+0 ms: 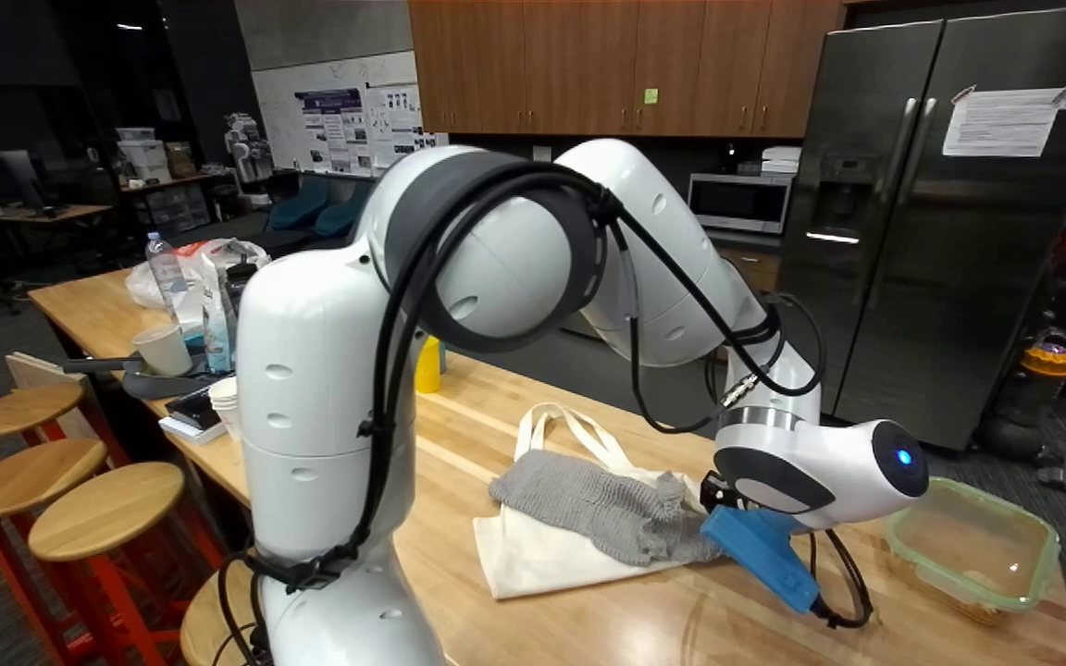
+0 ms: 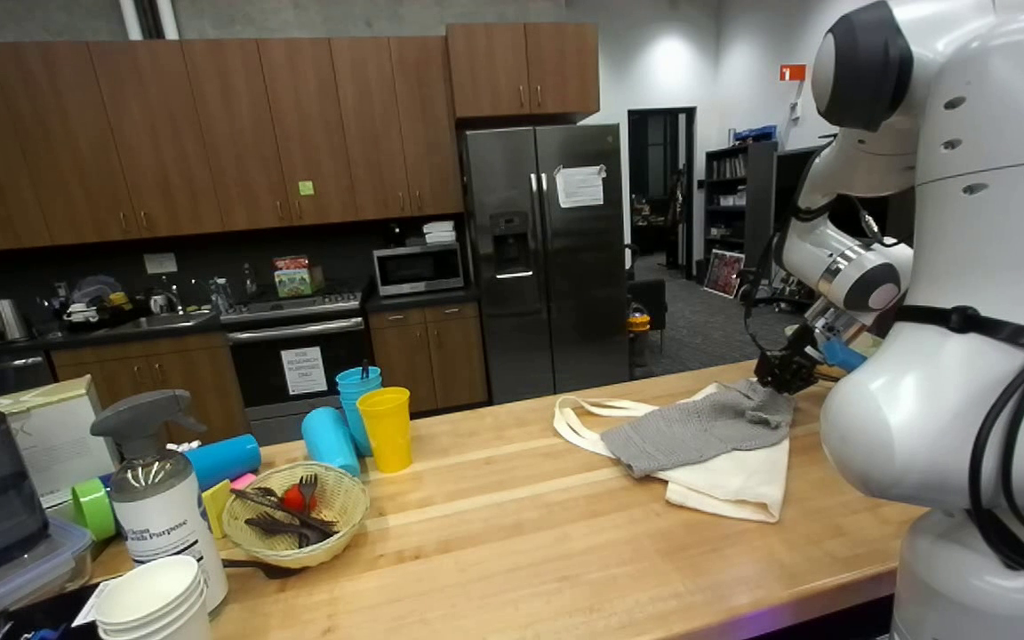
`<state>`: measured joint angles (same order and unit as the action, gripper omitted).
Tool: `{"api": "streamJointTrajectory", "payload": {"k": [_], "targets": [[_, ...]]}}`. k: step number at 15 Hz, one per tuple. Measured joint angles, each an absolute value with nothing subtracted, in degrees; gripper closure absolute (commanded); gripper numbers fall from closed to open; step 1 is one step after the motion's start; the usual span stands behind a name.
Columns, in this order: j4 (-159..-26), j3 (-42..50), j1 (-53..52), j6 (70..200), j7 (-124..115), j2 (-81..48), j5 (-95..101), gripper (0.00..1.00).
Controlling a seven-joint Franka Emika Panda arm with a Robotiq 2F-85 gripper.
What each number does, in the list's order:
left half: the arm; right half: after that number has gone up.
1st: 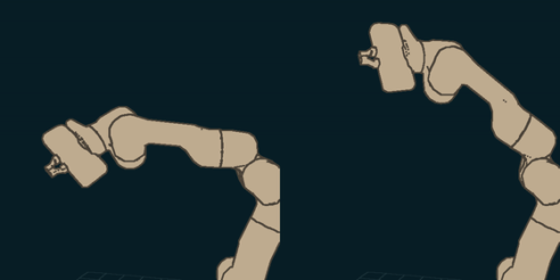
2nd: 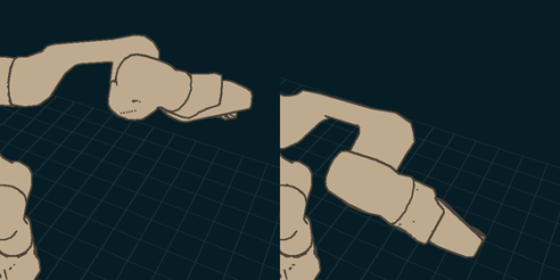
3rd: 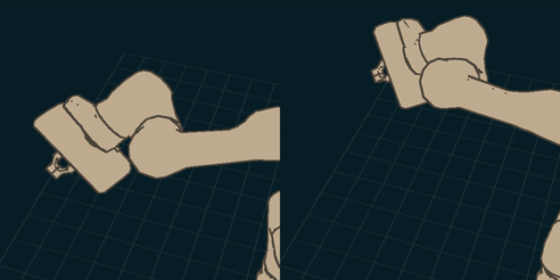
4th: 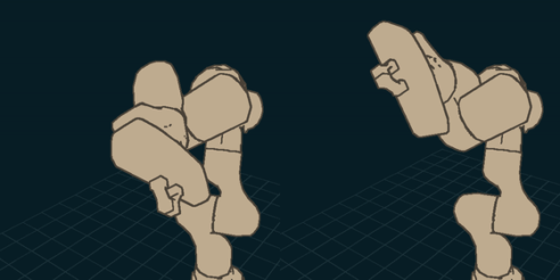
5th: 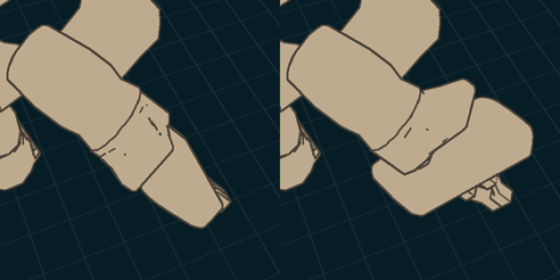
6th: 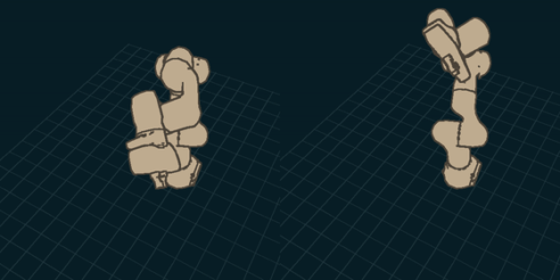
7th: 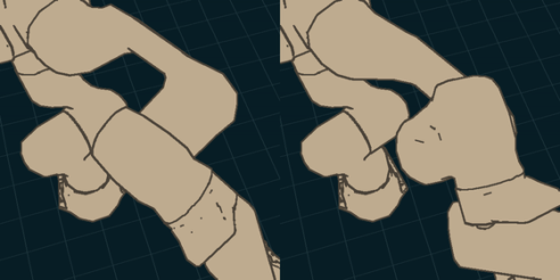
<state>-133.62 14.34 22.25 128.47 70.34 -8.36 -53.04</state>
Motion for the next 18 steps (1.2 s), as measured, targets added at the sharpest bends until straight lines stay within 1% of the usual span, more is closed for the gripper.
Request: {"api": "streamJointTrajectory", "payload": {"k": [6,9,13,18], "targets": [[-134.8,14.3,21.1,128.5,70.9,-7.5,-53.2,0.99],[-138.4,13.5,18.8,131.7,73.9,-4.2,-53.2,0.99],[-147.0,11.2,14.4,137.1,78.3,5.9,-53.0,0.99],[-157.0,11.6,12.7,137.9,85.1,21.4,-47.6,0.99]]}}
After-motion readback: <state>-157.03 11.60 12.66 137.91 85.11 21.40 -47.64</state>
